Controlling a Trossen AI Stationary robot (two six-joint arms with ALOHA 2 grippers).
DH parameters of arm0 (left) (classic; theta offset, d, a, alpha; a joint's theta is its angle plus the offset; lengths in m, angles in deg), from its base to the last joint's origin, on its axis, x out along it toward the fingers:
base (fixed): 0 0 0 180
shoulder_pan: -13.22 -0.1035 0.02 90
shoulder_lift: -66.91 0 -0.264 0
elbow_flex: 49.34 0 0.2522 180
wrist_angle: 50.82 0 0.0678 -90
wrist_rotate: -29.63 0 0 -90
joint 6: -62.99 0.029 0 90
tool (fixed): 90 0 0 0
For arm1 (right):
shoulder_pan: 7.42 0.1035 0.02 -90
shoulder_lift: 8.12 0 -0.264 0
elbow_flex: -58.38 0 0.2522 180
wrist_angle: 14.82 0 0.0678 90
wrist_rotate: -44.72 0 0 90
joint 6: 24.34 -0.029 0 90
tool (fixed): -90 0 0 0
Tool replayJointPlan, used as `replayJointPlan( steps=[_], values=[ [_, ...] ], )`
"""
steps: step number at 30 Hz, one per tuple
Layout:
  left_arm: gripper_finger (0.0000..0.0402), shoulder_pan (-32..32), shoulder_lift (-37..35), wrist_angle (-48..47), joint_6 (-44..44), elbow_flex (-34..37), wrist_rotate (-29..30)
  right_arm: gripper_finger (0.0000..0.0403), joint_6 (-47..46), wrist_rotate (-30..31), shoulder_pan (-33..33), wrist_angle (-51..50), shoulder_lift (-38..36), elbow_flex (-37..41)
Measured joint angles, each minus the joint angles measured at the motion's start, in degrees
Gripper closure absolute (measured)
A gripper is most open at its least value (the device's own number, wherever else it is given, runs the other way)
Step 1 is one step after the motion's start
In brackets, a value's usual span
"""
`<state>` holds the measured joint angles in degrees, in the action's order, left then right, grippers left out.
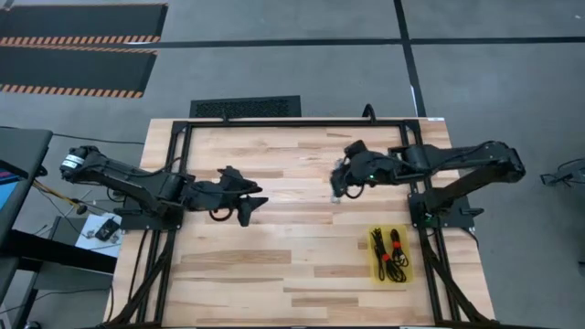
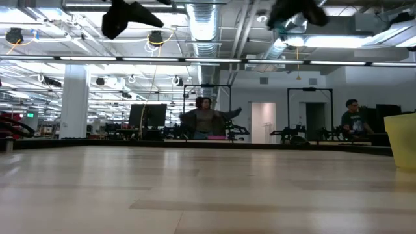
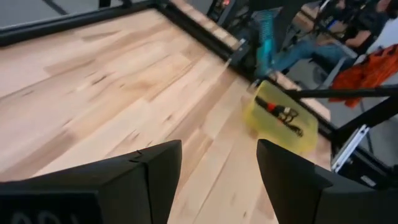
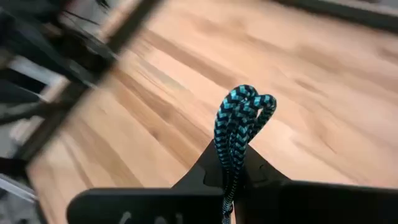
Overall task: Pick and place USB-C Cables
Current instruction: Put the blue charger cable into the yellow bin
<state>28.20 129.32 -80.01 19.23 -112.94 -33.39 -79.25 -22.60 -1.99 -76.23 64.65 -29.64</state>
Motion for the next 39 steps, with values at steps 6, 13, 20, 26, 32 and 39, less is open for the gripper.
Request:
replayJointPlan(
  steps=[6,13,20,26,32,39],
  values=[
    [0.0205,-0.30,-5.75,-7.63,-3.85,0.00,-0.40,0.0391,-12.34,-0.02,4.84,-15.34,-3.33,0.02],
    [0.0205,-0.30,-9.36,-12.76,-6.23,0.00,2.51,0.0391,-32.40,-3.23,16.17,-32.69,-0.92,0.75],
    [0.0205,-0.30,-9.11,-13.89,-7.47,0.00,2.40,0.0391,-46.50,-10.14,25.31,-35.70,5.91,1.27],
    [0.0205,-0.30,-9.07,-13.89,-7.76,0.00,3.52,0.0391,-54.43,-14.29,29.92,-37.76,11.74,1.25],
    [0.0205,-0.30,-9.07,-13.88,-9.60,0.00,3.27,0.0391,-59.16,-17.32,31.43,-35.74,16.91,4.58],
    [0.0205,-0.29,-9.07,-13.84,-10.08,0.00,1.77,0.0387,-60.04,-18.36,31.71,-26.20,17.60,10.28]
  ],
)
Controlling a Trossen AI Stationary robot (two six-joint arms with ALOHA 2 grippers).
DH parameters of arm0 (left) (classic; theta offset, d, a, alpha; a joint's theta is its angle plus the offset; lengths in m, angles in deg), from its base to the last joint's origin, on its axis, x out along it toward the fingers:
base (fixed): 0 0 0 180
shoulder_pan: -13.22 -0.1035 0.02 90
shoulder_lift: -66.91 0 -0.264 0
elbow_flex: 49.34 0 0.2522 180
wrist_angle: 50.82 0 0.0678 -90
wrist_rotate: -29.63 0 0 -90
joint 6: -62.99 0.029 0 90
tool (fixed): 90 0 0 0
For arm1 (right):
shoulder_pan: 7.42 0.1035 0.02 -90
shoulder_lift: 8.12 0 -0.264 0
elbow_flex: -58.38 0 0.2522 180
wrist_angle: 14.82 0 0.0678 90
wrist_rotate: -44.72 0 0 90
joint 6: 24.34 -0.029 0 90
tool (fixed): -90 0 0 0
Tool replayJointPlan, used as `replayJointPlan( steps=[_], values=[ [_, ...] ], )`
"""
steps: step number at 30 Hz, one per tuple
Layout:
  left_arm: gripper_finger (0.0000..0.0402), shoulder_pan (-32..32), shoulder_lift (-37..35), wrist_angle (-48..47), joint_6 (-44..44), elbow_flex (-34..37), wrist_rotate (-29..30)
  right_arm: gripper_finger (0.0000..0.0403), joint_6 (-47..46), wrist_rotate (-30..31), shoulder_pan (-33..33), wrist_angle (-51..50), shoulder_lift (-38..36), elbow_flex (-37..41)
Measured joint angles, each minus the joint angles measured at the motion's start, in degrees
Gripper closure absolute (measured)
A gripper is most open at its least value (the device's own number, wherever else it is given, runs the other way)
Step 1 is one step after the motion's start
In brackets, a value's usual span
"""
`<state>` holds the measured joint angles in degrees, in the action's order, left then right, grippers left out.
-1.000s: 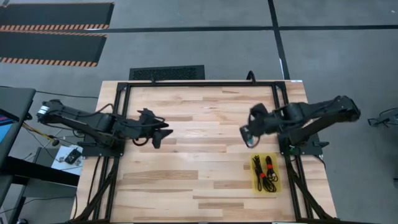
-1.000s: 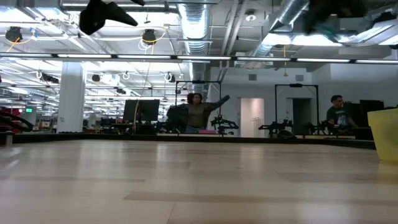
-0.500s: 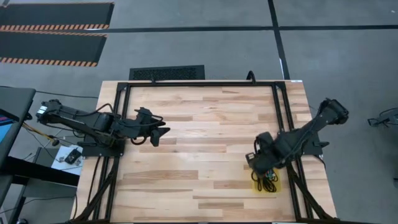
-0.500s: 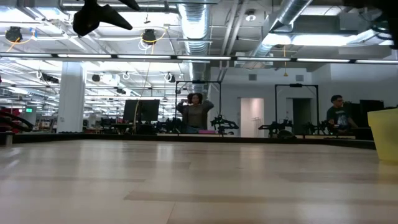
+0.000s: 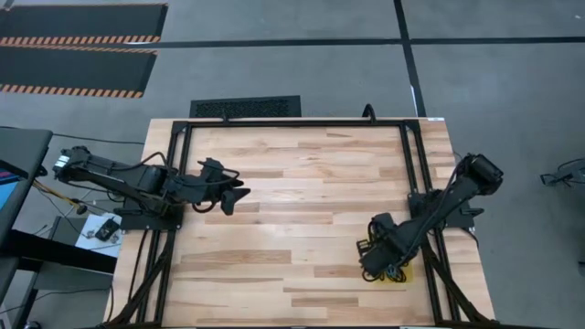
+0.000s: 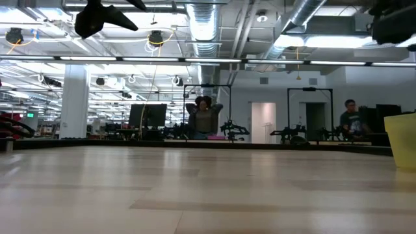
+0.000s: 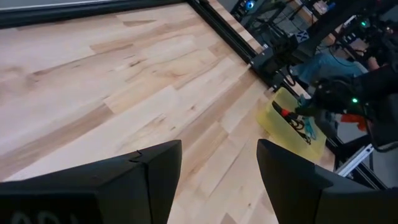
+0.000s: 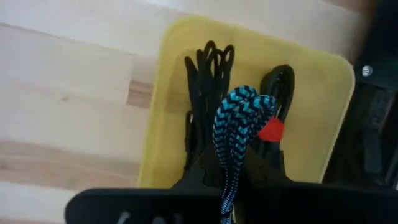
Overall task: Pick and place USB-C Cables
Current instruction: Put the blue charger cable into the yellow bin
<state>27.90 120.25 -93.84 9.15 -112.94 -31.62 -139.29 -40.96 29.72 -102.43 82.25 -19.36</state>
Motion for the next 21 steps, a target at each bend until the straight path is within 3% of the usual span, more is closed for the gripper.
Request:
replayJointPlan(
  steps=[13,17,21],
  values=[
    [0.0205,0.10,0.00,-0.20,0.45,0.00,-1.02,0.0378,-1.00,-3.80,-0.03,8.08,-2.00,8.66],
    [0.0205,-0.03,-0.28,-0.22,2.02,0.00,-1.54,0.0343,-0.42,-3.86,-0.98,8.02,-1.99,9.80],
    [0.0205,-0.59,-2.99,0.77,2.52,0.02,-2.96,0.0282,0.62,-3.66,-2.26,7.80,-4.13,9.83]
  ],
)
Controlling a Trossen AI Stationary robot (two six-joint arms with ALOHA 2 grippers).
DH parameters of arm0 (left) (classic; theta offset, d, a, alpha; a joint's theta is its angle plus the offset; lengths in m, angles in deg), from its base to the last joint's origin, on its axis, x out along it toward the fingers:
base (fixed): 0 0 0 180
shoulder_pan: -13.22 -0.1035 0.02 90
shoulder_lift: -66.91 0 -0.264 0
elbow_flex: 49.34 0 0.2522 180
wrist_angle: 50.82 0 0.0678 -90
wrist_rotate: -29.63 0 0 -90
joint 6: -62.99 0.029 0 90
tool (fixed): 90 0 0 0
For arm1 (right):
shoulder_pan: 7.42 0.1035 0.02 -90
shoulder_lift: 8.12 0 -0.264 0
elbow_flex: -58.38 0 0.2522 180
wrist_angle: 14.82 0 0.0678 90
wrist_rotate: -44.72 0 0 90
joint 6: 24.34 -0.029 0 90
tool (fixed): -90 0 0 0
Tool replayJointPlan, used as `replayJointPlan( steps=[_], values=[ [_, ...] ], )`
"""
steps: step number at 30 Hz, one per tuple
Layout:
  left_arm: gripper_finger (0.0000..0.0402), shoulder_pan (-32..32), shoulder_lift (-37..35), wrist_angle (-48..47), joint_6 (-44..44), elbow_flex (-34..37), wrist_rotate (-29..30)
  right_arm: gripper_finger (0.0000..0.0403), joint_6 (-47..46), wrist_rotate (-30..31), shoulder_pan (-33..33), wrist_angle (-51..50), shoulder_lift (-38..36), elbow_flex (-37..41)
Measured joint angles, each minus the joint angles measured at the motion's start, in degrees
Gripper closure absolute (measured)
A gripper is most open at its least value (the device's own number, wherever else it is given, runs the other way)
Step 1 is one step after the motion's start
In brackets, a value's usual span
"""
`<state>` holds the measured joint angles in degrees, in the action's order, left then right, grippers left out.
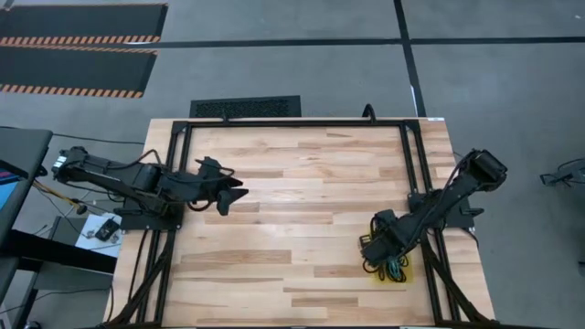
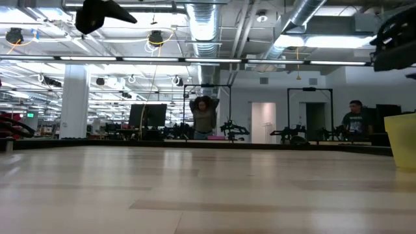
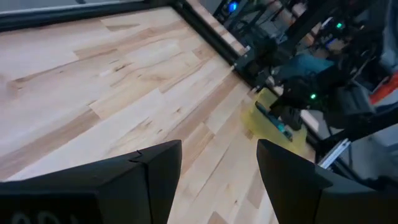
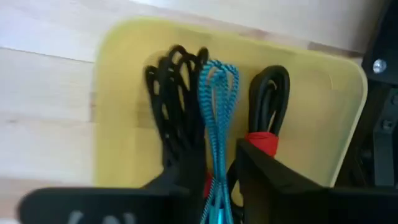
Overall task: Pick and place USB-C Cables
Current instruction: Put the blue charger cable into the yellow bin, then return to Home Position
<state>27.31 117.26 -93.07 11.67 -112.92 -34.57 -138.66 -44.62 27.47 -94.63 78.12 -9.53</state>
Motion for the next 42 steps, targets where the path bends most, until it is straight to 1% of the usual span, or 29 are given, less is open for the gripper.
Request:
replayJointPlan(
  steps=[6,7,9,13,15,17,19,20,21,23,24,25,27,29,32,35,36,38,40,42],
  values=[
    [0.0205,0.00,-5.83,-0.49,0.09,0.00,0.36,0.0185,0.80,1.86,-0.06,-0.69,-6.17,-0.21],
    [0.0205,0.00,-6.90,-0.14,0.20,-0.01,0.12,0.0173,1.34,3.37,0.10,-1.43,-7.62,-0.62],
    [0.0205,0.06,-9.49,-0.16,1.98,0.00,-1.25,0.0155,4.87,8.30,0.50,-1.47,-11.05,-2.14],
    [0.0205,0.70,-15.20,3.54,10.51,0.00,-4.47,0.0144,16.43,20.74,0.02,-0.71,-17.80,-7.42],
    [0.0205,0.73,-17.62,4.46,14.36,-0.02,-4.54,0.0143,22.93,25.89,-0.61,-0.68,-20.72,-10.66],
    [0.0205,0.70,-20.16,3.56,17.60,-0.02,-3.59,0.0143,30.28,29.39,-0.63,-0.70,-23.25,-13.70],
    [0.0205,0.70,-22.23,2.74,18.41,-0.02,-3.44,0.0143,36.45,31.00,-0.58,-0.58,-25.26,-16.08],
    [0.0205,0.70,-23.17,2.35,19.75,-0.02,-3.44,0.0143,38.41,34.11,-0.51,-0.34,-26.11,-16.77],
    [0.0205,0.70,-24.00,2.16,22.25,0.17,-3.38,0.0143,41.40,40.10,-0.17,1.12,-26.75,-16.94],
    [0.0205,0.70,-25.80,3.52,27.71,1.24,-3.05,0.0143,48.88,57.17,1.89,5.87,-27.61,-16.47],
    [0.0205,0.70,-26.87,3.72,28.76,2.02,-2.19,0.0143,50.82,63.82,2.90,6.38,-28.38,-16.08],
    [0.0205,0.68,-28.11,3.83,29.36,2.99,-1.14,0.0143,51.38,67.90,3.80,5.94,-29.69,-15.75],
    [0.0205,0.67,-31.08,4.44,30.61,5.27,0.43,0.0143,50.41,73.84,4.63,5.66,-32.50,-14.80],
    [0.0205,0.65,-34.78,7.61,31.77,8.99,-1.37,0.0143,48.65,78.00,5.96,5.31,-34.51,-12.43],
    [0.0205,0.67,-40.68,13.63,33.11,15.54,-4.33,0.0143,44.40,81.23,9.53,4.87,-38.28,-6.78],
    [0.0205,0.66,-46.29,18.72,33.61,22.08,-5.96,0.0143,37.94,88.15,13.80,4.88,-42.95,-0.41],
    [0.0205,0.65,-47.81,20.15,33.61,24.09,-6.40,0.0143,35.81,89.24,15.43,4.62,-44.26,1.68],
    [0.0205,0.65,-50.25,22.66,33.65,27.33,-7.59,0.0143,33.24,89.32,17.98,4.73,-46.41,5.44],
    [0.0205,0.65,-50.00,23.47,33.64,29.16,-9.20,0.0143,31.40,89.34,19.58,5.74,-47.86,8.92],
    [0.0205,0.65,-49.47,22.49,32.60,29.96,-12.27,0.0143,29.40,89.34,20.67,6.50,-48.03,11.62]
  ],
)
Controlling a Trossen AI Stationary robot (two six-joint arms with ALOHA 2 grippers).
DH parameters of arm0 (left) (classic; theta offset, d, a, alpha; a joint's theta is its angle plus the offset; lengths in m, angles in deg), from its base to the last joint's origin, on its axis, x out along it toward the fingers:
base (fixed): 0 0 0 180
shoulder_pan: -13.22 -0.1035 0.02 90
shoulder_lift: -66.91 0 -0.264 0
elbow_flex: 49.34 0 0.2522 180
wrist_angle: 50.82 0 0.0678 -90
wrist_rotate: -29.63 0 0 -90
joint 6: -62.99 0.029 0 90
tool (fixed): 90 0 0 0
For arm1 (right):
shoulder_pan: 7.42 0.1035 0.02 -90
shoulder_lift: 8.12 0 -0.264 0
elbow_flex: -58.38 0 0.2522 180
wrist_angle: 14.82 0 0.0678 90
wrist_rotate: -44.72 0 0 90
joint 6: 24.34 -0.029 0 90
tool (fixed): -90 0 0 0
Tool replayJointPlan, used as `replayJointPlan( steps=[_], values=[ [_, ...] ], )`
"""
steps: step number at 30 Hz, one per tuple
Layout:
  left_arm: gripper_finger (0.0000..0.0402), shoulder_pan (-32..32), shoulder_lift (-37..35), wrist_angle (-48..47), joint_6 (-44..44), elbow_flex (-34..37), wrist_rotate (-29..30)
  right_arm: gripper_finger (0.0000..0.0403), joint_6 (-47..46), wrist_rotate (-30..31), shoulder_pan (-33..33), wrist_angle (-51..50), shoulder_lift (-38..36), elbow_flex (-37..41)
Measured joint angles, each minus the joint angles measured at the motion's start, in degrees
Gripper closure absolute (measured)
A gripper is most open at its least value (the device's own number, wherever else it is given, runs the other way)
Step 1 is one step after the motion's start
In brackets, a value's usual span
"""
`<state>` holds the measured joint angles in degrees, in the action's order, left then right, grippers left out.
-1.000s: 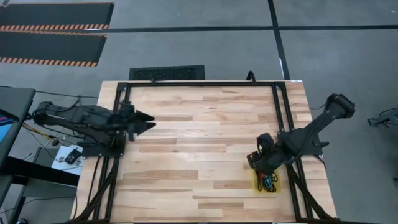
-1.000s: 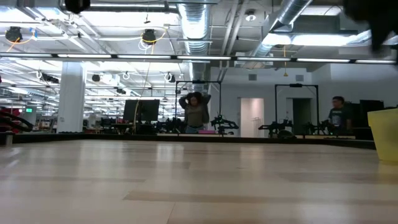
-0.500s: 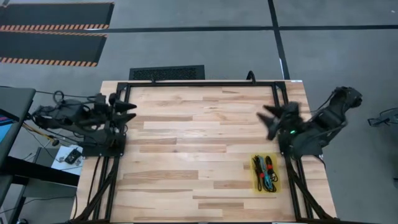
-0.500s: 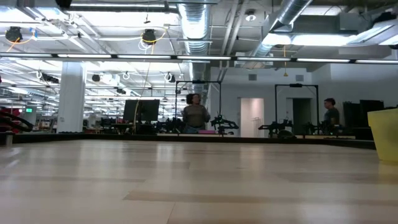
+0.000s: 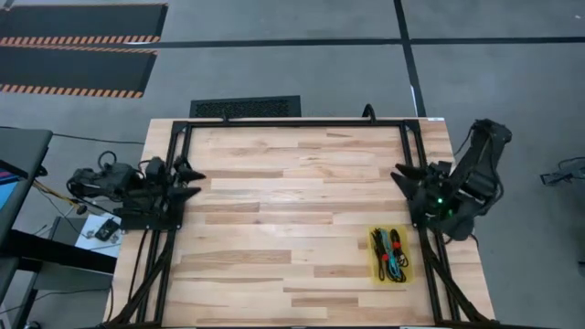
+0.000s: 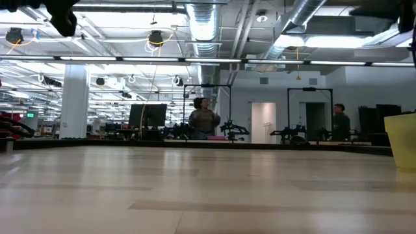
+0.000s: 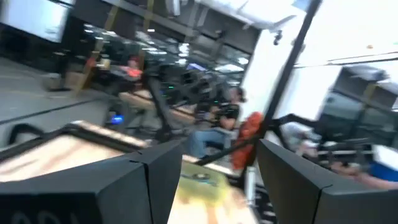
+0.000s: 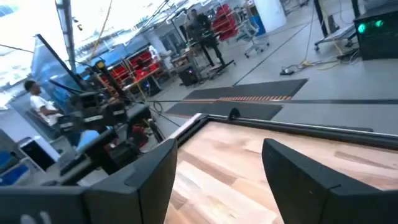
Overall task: Pick and place USB-C Cables
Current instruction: Return to Home Position
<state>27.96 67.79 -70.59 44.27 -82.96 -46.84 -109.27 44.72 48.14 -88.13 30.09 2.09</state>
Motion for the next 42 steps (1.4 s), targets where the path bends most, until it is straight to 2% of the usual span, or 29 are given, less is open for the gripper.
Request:
replayJointPlan(
  steps=[4,6,8,10,12,13,16,17,19,22,24,26,29,31,36,42],
  values=[
    [0.0205,0.01,0.23,0.97,-2.06,1.68,-5.39,0.0143,-5.39,-0.21,1.84,3.27,2.24,3.23],
    [0.0205,0.02,0.15,3.67,-2.54,2.10,-8.02,0.0143,-6.19,-0.08,2.94,10.50,4.06,3.33],
    [0.0205,0.00,0.06,5.96,-2.07,2.10,-9.83,0.0143,-0.97,-0.61,3.73,22.71,7.03,2.82],
    [0.0205,0.02,0.11,6.72,-0.89,2.18,-10.25,0.0143,13.12,-3.53,4.12,39.62,10.96,1.62],
    [0.0205,0.02,0.11,7.29,-0.11,2.10,-8.62,0.0143,30.45,-9.97,3.38,56.86,14.22,-0.26],
    [0.0205,0.02,0.10,7.37,0.00,2.02,-7.74,0.0143,39.39,-15.49,2.76,65.13,15.54,-1.63],
    [0.0205,0.00,0.11,7.13,0.23,2.01,-6.82,0.0143,64.19,-39.05,0.49,82.16,17.66,-5.65],
    [0.0205,0.00,0.11,7.08,0.56,2.01,-7.17,0.0143,70.71,-45.46,-0.59,85.12,18.09,-7.24],
    [0.0205,0.00,0.11,7.49,1.64,2.01,-8.81,0.0143,81.41,-52.12,-3.43,86.30,17.70,-9.94],
    [0.0205,0.02,0.11,7.87,2.62,1.99,-8.76,0.0143,90.97,-52.36,-8.83,79.59,14.23,-11.51],
    [0.0205,0.00,0.10,7.77,2.74,1.99,-7.34,0.0143,92.20,-52.41,-14.35,72.73,10.78,-11.34],
    [0.0205,0.00,-0.43,6.94,3.06,1.99,-7.07,0.0143,89.87,-55.95,-21.26,69.90,7.47,-10.67],
    [0.0205,0.00,-0.61,5.23,2.69,1.95,-6.98,0.0143,87.61,-69.76,-31.55,65.87,3.01,-8.86],
    [0.0205,0.00,-0.54,4.50,2.22,1.95,-6.88,0.0143,84.24,-76.60,-37.33,63.09,0.31,-7.16],
    [0.0205,0.00,-0.54,0.21,1.64,1.95,-5.09,0.0143,76.54,-77.83,-46.75,63.55,-6.58,3.71],
    [0.0205,0.00,-0.55,-0.04,2.59,3.03,-3.17,0.0143,72.54,-78.16,-48.23,75.74,-15.38,21.34]
  ],
)
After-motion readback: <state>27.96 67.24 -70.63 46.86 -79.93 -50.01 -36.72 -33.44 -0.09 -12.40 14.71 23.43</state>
